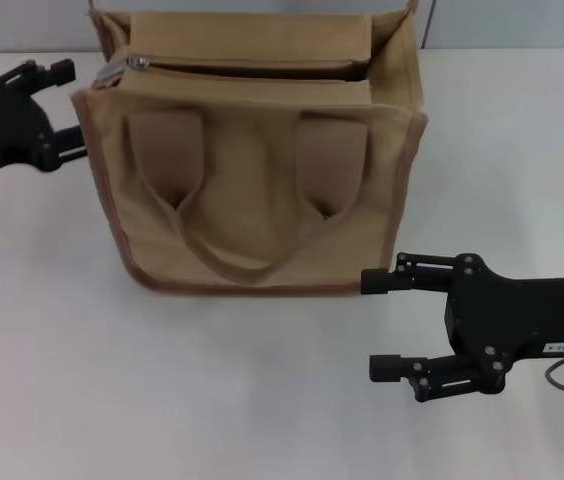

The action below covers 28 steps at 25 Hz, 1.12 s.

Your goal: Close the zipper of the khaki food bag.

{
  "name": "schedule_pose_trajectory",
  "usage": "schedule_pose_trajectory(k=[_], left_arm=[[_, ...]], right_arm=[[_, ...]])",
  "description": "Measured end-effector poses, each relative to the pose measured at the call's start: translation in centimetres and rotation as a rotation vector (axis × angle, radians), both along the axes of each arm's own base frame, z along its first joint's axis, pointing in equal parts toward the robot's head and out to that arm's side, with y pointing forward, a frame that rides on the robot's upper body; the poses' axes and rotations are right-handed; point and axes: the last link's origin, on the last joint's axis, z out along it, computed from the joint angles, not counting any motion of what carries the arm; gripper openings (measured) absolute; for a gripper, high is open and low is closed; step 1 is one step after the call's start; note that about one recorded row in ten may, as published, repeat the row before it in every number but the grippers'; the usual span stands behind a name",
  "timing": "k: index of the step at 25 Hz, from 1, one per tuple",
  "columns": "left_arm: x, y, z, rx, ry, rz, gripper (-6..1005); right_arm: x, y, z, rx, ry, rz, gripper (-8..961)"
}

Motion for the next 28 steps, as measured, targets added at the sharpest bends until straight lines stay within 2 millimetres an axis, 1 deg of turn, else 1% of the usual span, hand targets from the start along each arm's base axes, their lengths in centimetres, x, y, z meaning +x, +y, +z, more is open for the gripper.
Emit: schedule_pose_trajectory(k=[2, 5, 13, 18, 25, 28], left_arm=[[0.2, 0.6, -0.4, 0.027, 0.01, 0.012, 789], [0.3, 0.6, -0.2, 0.035, 0.013, 0.005, 771], [-0.2, -0.7, 0.9, 0.07, -0.052, 0.0, 726], [-0.3, -1.0, 1.2, 0.079, -0.074, -0.008, 491], [0.2, -0.8, 1.0, 0.085, -0.096, -0.017, 212], [0.4, -0.9, 1.3, 0.1, -0.122, -0.027, 97]], right_arm=[[0.0, 0.0, 0.0, -0.002, 0.002, 0.002, 814], [0.0, 0.0, 0.0, -0.003, 0.002, 0.002, 812], [0.0, -0.1, 0.0, -0.003, 0.003, 0.001, 806], [0.0, -0.1, 0.0, -0.005, 0.003, -0.002, 803], [0.0, -0.1, 0.0, -0.009, 0.004, -0.003, 798], [0.0, -0.1, 0.1, -0.006, 0.006, -0.005, 796]])
